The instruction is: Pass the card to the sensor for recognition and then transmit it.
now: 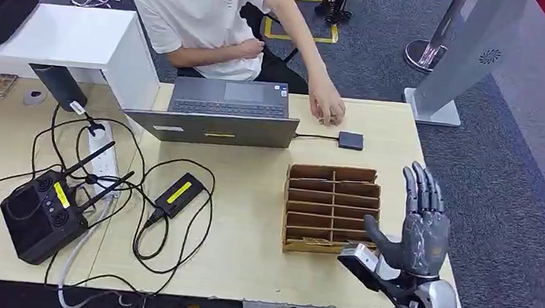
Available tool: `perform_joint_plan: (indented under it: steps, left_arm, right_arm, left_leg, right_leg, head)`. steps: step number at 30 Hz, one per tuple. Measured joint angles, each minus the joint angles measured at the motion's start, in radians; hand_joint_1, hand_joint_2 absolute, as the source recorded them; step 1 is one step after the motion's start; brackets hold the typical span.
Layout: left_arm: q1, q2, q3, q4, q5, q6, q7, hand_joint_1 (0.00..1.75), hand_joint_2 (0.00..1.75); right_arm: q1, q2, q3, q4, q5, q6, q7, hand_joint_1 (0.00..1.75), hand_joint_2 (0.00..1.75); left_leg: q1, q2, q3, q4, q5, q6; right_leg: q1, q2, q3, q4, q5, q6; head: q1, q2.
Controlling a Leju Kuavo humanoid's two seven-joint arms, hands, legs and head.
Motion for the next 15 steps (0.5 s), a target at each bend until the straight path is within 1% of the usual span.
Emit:
perform_joint_plan:
  steps: [9,15]
  left_arm:
    - [0.000,0.002,0.000,0.000,0.006,0.000,0.002,0.00,1.75]
    - [0.000,0.002,0.000,0.000,0.006,0.000,0.002,0.00,1.75]
  right_arm:
    - [0.000,0.003,-0.049,0.070,0.017,0.000,-0.032,0.00,1.75]
    - [0.002,0.019,-0.126,0.065,0.018,0.000,-0.059,0.00,1.75]
  left_leg:
    - [0.000,0.000,0.000,0.000,0.000,0.000]
    - [0.000,0.000,0.000,0.000,0.000,0.000]
  right_leg:
    - [0.000,-0.001,0.000,0.000,0.000,0.000]
    - [0.000,-0.001,0.000,0.001,0.000,0.000]
  head:
    - [0.000,0.000]
    - [0.000,0.000]
